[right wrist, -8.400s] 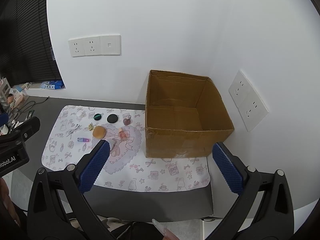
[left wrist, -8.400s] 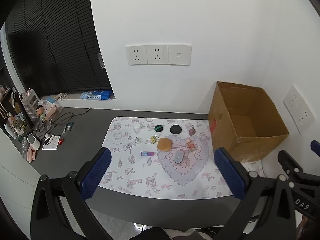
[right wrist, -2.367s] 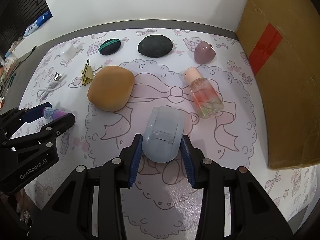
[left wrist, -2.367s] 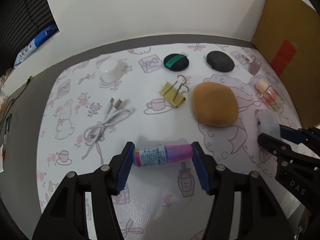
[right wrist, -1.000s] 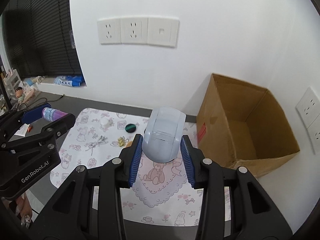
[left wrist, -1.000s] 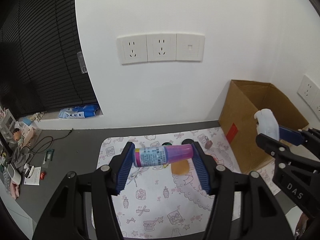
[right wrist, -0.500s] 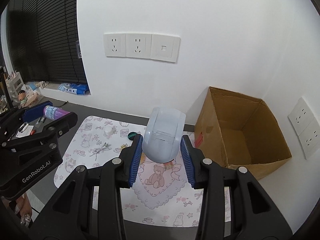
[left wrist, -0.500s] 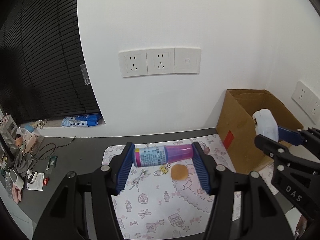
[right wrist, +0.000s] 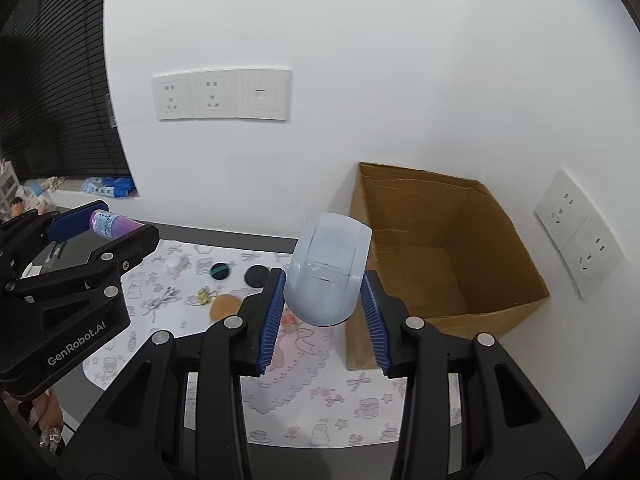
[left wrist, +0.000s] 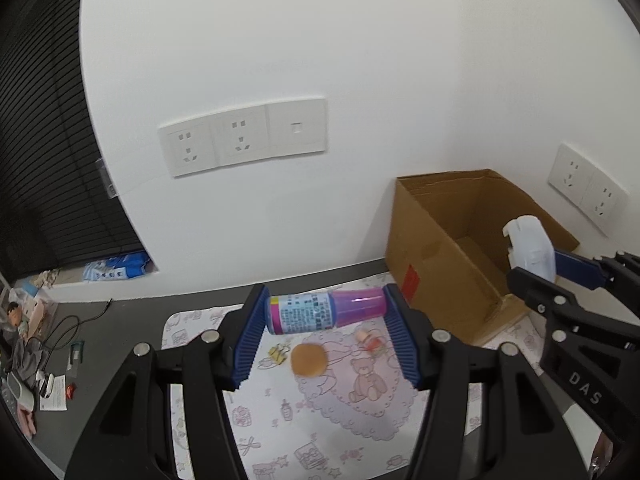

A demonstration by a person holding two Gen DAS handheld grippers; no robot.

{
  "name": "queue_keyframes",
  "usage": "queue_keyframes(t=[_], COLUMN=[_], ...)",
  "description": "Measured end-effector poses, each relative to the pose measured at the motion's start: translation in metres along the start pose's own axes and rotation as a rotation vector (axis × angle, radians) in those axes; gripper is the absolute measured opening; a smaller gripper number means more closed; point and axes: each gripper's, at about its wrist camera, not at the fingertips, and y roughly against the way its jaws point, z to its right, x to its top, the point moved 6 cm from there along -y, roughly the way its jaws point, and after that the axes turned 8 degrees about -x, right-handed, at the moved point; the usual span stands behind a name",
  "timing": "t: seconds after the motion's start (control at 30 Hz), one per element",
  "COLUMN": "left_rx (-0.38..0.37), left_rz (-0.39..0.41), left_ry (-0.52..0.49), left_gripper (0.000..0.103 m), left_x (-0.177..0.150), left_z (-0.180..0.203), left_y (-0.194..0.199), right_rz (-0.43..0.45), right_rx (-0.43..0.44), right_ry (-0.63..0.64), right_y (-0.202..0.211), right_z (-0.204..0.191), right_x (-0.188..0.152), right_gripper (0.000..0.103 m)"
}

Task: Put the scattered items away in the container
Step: 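Carry the mouse and glue stick in both grippers over the cardboard box, then open both grippers to drop the mouse and glue stick into the box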

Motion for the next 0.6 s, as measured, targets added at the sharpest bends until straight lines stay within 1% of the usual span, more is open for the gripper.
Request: queue_keyframes(t=[0.23,0.5,0.6], left_rx=[-0.054,-0.14,-0.185], left_rz=[-0.011,-0.041,-0.057], left_ry=[-0.035,-0.087,-0.114], left_gripper=[0.057,0.057,0.057], left_x=[0.018,0.038,0.044], left_z=[0.041,0.094,0.119], left_y=[-0.028,-0.07,-0.088], right_rz=[-0.009,-0.052,-0.069], right_rx=[-0.059,-0.125,-0.151], right_ry=[-0.046,-0.099,-0.116], right_y=[-0.012,-0.042,-0.052], right_z=[0.046,0.103,0.122], right_x=[0.001,-0.005,-0.008], right_gripper=[0.04,0.04,0.04])
